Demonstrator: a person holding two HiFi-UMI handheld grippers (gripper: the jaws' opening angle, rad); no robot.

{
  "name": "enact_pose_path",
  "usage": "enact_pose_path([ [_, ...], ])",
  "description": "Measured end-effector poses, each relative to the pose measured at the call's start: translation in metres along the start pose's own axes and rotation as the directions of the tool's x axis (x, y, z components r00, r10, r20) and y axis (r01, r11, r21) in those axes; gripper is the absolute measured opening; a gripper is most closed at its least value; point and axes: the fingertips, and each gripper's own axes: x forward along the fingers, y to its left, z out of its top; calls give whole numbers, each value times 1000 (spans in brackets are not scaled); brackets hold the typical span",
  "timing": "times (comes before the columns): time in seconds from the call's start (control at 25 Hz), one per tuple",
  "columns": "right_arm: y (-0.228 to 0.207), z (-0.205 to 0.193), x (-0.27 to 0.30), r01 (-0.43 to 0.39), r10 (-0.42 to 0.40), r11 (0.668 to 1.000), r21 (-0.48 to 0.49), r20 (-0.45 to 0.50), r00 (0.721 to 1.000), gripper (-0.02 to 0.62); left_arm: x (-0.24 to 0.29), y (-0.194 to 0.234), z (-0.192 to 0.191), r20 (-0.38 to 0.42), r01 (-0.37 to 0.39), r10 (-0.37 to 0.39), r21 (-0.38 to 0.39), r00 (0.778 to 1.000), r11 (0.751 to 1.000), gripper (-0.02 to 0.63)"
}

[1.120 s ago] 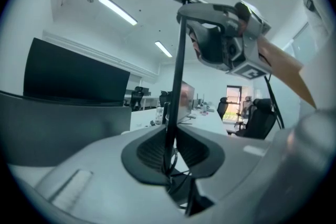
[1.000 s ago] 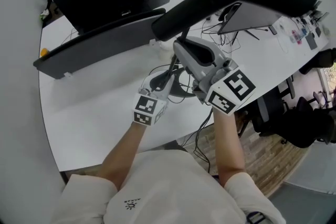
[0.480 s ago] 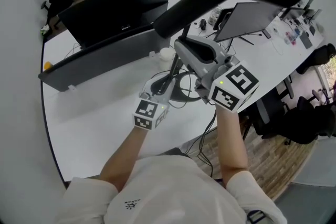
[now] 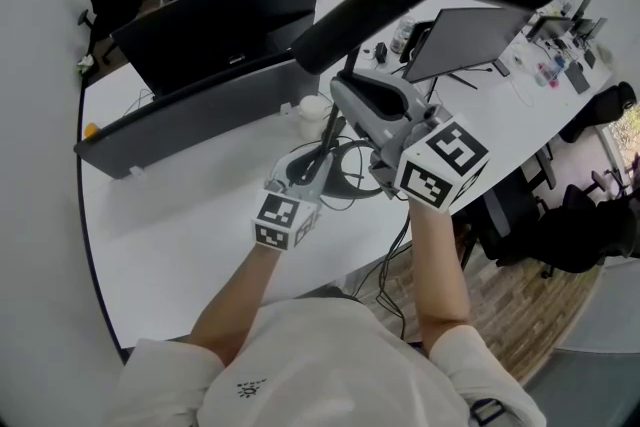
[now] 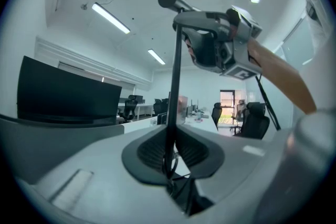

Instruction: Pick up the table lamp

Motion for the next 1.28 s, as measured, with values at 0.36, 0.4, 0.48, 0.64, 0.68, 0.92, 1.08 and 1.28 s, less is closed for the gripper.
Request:
enact_pose_path([
  [0.36,0,2,-2,2,-2,1000,-15,-13,1000,44,1,-3,2,1,3,-3,4,1000,1000,44],
  [0.4,0,2,-2,0,0,1000,-16,-14,1000,44,1,-3,2,1,1,-1,4,1000,1000,46],
  [0.48,1,1,-2,-3,2,1000,-18,-16,1000,44,1,-3,1,1,-1,1,3,1000,1000,46],
  [0.64,1,1,-1,-2,1,1000,-17,-16,1000,44,1,-1,1,0,-1,1,1,1000,1000,46],
  [0.68,1,0,0,-2,2,1000,-17,-16,1000,44,1,-1,1,0,-1,1,1,1000,1000,46],
  [0.92,1,-2,1,-5,5,1000,-17,-14,1000,44,1,0,-1,0,-1,1,3,1000,1000,44],
  [1.08,1,-3,1,-4,4,1000,-16,-17,1000,44,1,1,-2,-1,0,0,1,1000,1000,46],
  [1.28,0,-3,1,-3,3,1000,-12,-17,1000,43,2,3,-2,-9,-2,2,-2,1000,1000,46],
])
